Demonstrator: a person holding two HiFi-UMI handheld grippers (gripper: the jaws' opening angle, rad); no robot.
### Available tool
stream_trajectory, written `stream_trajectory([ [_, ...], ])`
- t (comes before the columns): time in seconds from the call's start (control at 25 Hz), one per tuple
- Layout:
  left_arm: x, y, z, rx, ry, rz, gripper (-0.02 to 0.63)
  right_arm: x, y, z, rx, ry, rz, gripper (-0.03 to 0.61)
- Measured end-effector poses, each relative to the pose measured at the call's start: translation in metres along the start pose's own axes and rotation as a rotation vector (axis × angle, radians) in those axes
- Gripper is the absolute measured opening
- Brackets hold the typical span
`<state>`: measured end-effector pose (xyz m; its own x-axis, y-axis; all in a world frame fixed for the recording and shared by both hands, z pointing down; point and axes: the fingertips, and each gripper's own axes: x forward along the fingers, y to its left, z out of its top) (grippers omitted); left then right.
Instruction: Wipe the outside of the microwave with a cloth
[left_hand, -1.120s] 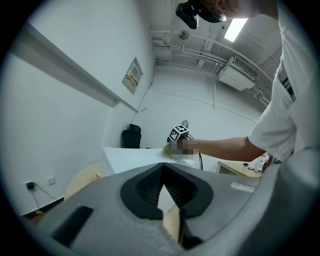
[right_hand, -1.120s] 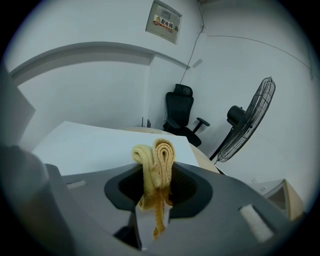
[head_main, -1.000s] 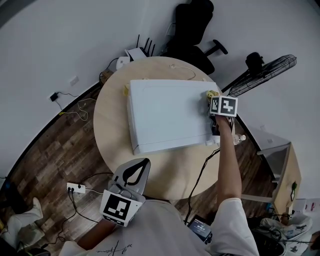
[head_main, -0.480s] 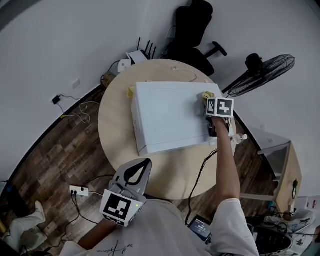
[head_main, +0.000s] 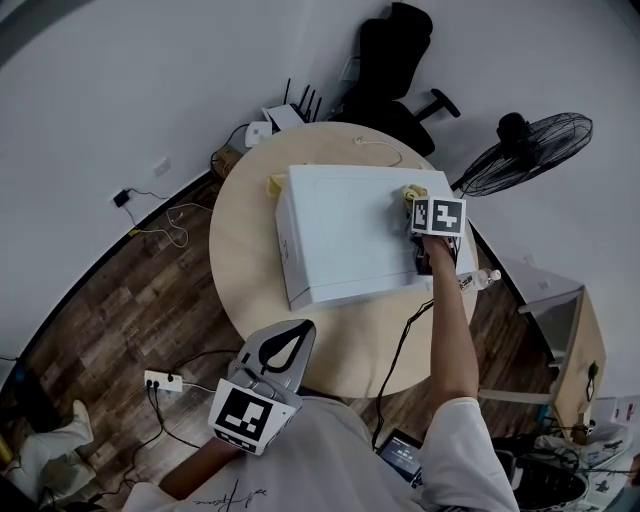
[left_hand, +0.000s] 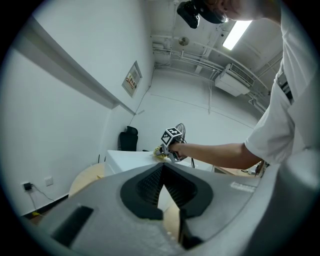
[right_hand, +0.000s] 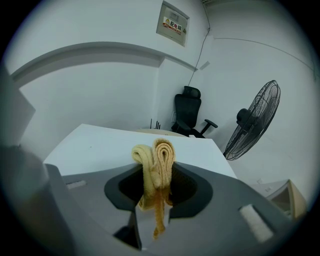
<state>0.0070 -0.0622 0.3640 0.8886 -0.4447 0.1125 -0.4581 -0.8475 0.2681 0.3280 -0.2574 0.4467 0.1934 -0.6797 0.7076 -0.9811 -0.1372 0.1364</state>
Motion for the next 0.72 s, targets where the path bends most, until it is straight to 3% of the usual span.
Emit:
stream_trajectory([
  [0.72, -0.037, 0.006, 0.001, -0.01, -0.021, 0.023, -0.011, -0.013, 0.087, 0.009, -0.032, -0.024, 0.092, 0.126],
])
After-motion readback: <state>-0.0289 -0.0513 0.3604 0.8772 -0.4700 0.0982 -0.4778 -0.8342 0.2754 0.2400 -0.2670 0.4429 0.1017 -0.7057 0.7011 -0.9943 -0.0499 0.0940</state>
